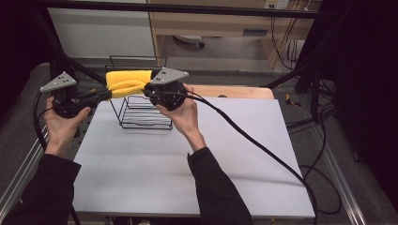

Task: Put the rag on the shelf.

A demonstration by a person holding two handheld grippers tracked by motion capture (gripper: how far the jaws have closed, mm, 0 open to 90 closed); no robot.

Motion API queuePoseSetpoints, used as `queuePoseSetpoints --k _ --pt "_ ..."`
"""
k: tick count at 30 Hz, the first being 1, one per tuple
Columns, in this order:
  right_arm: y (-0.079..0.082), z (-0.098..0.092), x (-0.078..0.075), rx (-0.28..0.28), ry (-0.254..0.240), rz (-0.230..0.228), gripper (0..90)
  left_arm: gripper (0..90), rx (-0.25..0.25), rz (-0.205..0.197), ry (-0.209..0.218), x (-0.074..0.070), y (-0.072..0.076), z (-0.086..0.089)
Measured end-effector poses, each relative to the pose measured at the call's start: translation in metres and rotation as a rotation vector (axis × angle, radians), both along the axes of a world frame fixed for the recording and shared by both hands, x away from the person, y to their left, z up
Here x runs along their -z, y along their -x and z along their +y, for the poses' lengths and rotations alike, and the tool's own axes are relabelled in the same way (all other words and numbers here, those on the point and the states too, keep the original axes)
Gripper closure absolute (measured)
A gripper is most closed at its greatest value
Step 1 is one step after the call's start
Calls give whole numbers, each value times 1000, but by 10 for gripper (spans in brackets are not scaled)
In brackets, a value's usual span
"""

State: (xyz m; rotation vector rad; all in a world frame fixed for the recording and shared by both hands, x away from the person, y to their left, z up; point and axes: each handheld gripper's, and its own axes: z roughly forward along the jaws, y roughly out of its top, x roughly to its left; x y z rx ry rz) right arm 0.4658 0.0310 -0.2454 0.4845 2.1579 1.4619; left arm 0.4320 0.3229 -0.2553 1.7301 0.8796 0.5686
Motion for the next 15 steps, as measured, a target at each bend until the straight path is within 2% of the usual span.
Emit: queuePoseSetpoints --k 7,10,12,15 --pt "7 -1 -2 -29 -7 37 570 822 10 -15 -31 7 4 0" --pt "10 -3 -3 -42 -18 45 542 822 14 -15 -42 12 3 -1" --pt "11 -3 -2 -48 -31 47 573 821 20 -13 -49 15 2 -3" --pt "7 -2 5 -27 -7 78 716 817 14 -17 -74 20 0 -8"
